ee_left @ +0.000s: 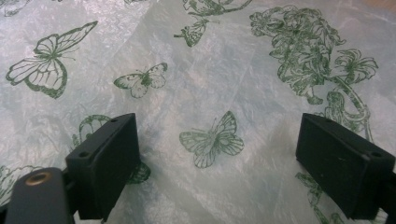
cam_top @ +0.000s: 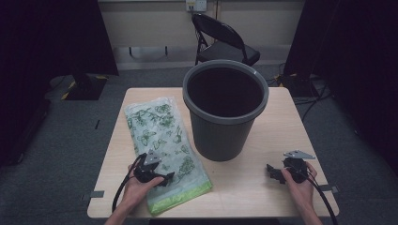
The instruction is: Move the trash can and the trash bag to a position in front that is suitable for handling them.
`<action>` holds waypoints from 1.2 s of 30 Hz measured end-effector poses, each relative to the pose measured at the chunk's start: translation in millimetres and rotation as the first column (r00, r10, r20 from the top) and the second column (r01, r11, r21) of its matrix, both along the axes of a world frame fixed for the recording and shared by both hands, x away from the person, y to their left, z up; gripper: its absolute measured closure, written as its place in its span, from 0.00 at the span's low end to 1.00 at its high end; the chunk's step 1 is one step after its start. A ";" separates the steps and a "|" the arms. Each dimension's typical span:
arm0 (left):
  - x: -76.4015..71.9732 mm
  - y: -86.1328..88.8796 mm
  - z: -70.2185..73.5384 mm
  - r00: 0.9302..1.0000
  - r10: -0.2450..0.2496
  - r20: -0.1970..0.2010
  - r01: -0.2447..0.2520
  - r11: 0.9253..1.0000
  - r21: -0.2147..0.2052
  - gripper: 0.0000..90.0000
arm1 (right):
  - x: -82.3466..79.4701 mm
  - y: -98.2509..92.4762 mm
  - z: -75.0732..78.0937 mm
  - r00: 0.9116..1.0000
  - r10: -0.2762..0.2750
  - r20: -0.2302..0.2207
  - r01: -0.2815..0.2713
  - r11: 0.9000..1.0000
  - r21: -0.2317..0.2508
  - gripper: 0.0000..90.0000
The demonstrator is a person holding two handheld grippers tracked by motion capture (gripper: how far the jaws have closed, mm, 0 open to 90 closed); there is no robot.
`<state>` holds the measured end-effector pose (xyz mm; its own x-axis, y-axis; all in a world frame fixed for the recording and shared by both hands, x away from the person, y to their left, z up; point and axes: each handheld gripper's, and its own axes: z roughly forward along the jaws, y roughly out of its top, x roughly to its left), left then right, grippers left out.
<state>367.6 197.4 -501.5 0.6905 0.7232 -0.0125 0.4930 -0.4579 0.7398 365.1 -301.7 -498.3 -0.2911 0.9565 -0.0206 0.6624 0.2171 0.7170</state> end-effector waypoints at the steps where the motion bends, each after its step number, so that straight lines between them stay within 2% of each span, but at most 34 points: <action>1: 0.3 0.4 0.3 1.000 0.004 0.002 -0.004 1.000 0.003 0.16 | 0.8 0.2 0.0 1.000 0.013 0.001 -0.013 1.000 -0.001 0.12; 6: 1.8 0.4 0.8 1.000 0.002 0.008 -0.002 1.000 0.011 0.18 | 1.7 12.2 2.3 0.994 0.106 -0.004 -0.106 0.994 0.009 0.21; 10: 0.5 -0.2 3.5 1.000 0.018 0.007 -0.018 1.000 0.020 0.22 | 0.2 31.4 8.7 0.979 0.204 0.004 -0.204 0.979 0.021 0.25; 11: -0.3 -0.2 5.1 1.000 0.024 0.010 -0.024 1.000 0.011 0.22 | 0.2 31.4 8.7 0.979 0.204 0.004 -0.204 0.979 0.021 0.25; 12: -2.1 1.3 8.5 1.000 0.024 0.002 -0.023 1.000 -0.014 0.22 | 0.0 42.7 12.4 0.968 0.252 0.015 -0.252 0.967 0.025 0.28; 14: -5.2 3.2 13.0 1.000 0.014 -0.028 -0.015 0.999 -0.051 0.22 | -0.2 55.7 15.0 0.956 0.292 0.017 -0.292 0.956 0.040 0.29; 17: -12.3 4.8 19.7 0.999 0.011 -0.051 -0.015 0.996 -0.084 0.22 | 1.5 80.8 18.9 0.932 0.361 0.023 -0.362 0.932 0.034 0.31; 19: -16.8 5.8 24.2 0.999 0.007 -0.054 -0.012 0.996 -0.083 0.23 | 3.2 99.0 22.9 0.913 0.406 0.031 -0.407 0.913 0.034 0.35; 21: -22.0 7.4 27.6 0.999 -0.004 -0.054 -0.001 0.996 -0.089 0.24 | 5.1 116.4 27.9 0.890 0.454 0.045 -0.455 0.889 0.039 0.40; 24: -30.7 11.1 28.3 0.998 -0.018 -0.052 0.013 0.996 -0.083 0.31 | 6.0 140.7 35.7 0.855 0.514 0.072 -0.517 0.855 0.038 0.50; 25: -30.7 11.1 28.3 0.998 -0.018 -0.052 0.013 0.996 -0.083 0.34 | 6.0 140.7 35.7 0.855 0.514 0.072 -0.517 0.855 0.038 0.50; 26: -33.9 15.3 24.8 0.997 -0.020 -0.068 0.014 0.995 -0.094 0.36 | 5.5 154.1 36.7 0.829 0.552 0.084 -0.557 0.829 0.045 0.55; 27: -34.0 16.6 24.0 0.997 -0.022 -0.078 0.014 0.995 -0.099 0.37 | 5.2 160.3 35.6 0.819 0.568 0.082 -0.572 0.819 0.041 0.56; 28: -34.0 16.6 24.0 0.997 -0.022 -0.078 0.014 0.995 -0.099 0.40 | 4.8 166.1 33.6 0.810 0.582 0.079 -0.586 0.809 0.047 0.58; 29: -34.3 17.4 24.1 0.997 -0.021 -0.072 0.013 0.995 -0.100 0.40 | 4.8 166.1 33.6 0.810 0.582 0.079 -0.586 0.809 0.047 0.58; 30: -33.8 16.5 24.3 0.997 -0.035 -0.071 0.028 0.996 -0.089 0.47 | 4.2 176.5 29.0 0.791 0.607 0.071 -0.611 0.791 0.046 0.60; 33: -31.9 13.6 20.2 0.995 -0.053 -0.088 0.047 0.997 -0.063 0.51 | 4.2 189.2 22.0 0.764 0.643 0.055 -0.645 0.762 0.062 0.61; 36: -28.6 13.3 15.3 0.994 -0.051 -0.102 0.047 0.998 -0.046 0.55 | 1.6 200.4 15.7 0.742 0.669 0.032 -0.670 0.740 0.064 0.63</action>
<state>339.0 210.7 -486.2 0.7184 0.6859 -0.1160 0.5452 -0.4516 0.7063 366.7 -101.3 -482.5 -0.8572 0.5140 0.0314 0.3601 0.5548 0.7500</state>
